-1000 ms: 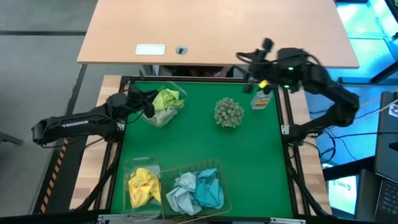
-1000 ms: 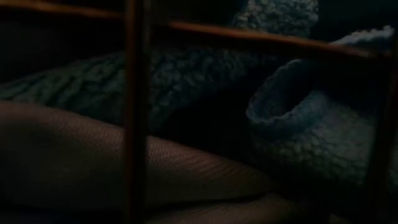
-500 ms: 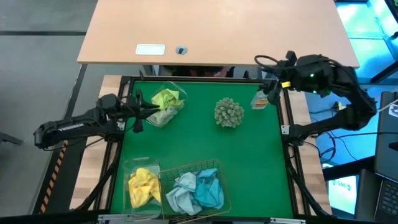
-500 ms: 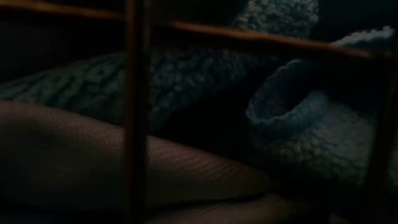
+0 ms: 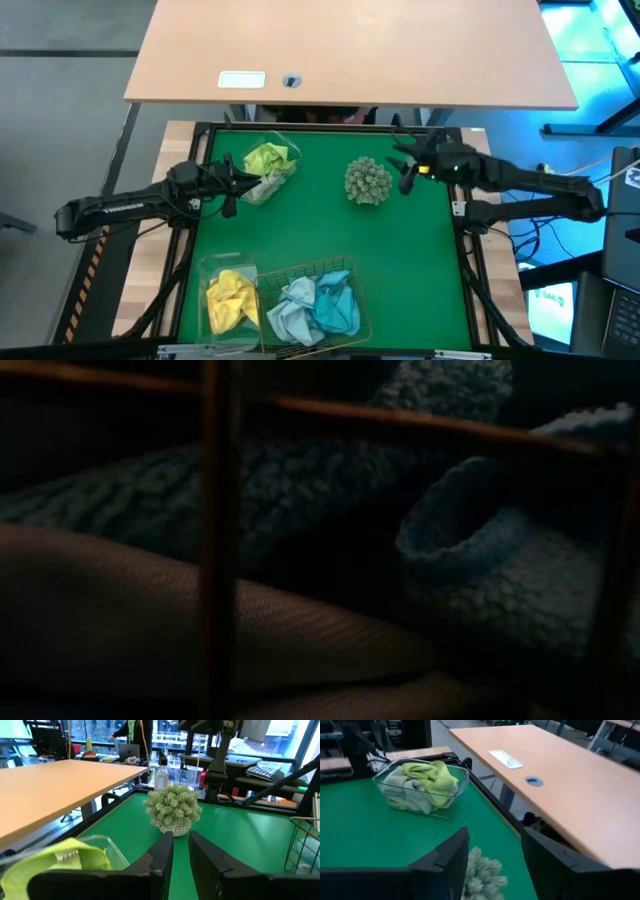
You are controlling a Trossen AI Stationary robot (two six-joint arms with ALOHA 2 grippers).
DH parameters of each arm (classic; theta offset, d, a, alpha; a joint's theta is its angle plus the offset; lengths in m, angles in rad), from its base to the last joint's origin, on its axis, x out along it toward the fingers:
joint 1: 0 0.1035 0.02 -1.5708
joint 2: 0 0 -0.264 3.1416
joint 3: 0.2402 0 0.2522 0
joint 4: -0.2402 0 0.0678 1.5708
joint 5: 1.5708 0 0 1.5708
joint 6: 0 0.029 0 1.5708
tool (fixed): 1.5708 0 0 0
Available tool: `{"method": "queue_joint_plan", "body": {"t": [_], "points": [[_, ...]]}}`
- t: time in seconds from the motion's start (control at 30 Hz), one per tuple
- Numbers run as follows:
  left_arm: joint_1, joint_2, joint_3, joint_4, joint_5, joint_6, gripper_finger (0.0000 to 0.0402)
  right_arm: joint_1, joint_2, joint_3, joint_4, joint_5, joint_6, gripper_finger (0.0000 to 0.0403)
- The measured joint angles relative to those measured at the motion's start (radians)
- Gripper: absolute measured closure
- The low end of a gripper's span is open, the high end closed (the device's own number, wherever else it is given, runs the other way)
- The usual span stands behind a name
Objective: Sort microfiber towel by color & place in baskets
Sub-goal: Return to Home Position
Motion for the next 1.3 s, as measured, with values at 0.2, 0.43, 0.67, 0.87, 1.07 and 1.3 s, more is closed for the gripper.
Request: {"method": "queue_joint_plan", "body": {"t": [0.2, 0.43, 0.67, 0.87, 1.07, 1.3], "points": [[0.0, -0.028, -0.081, 0.039, -0.027, -0.031, 0.0345, 0.0, -0.115, -0.239, 0.134, -0.018, 0.127, 0.0221], [0.0, -0.094, -0.127, 0.04, -0.05, -0.047, 0.0345, 0.0, -0.315, -0.396, 0.175, -0.018, 0.204, 0.0221], [0.002, -0.149, -0.128, 0.012, -0.078, 0.005, 0.0345, 0.0, -0.538, -0.524, 0.196, -0.018, 0.211, 0.0221], [0.002, -0.161, -0.128, -0.043, -0.098, 0.004, 0.0345, 0.0, -0.69, -0.618, 0.197, -0.026, 0.255, 0.0221], [0.002, -0.161, -0.128, -0.043, -0.099, 0.0, 0.0345, 0.0, -0.761, -0.691, 0.223, -0.046, 0.263, 0.0221], [0.002, -0.161, -0.128, -0.036, -0.1, 0.0, 0.0345, 0.0, -0.75, -0.716, 0.19, -0.052, 0.263, 0.0221]]}}
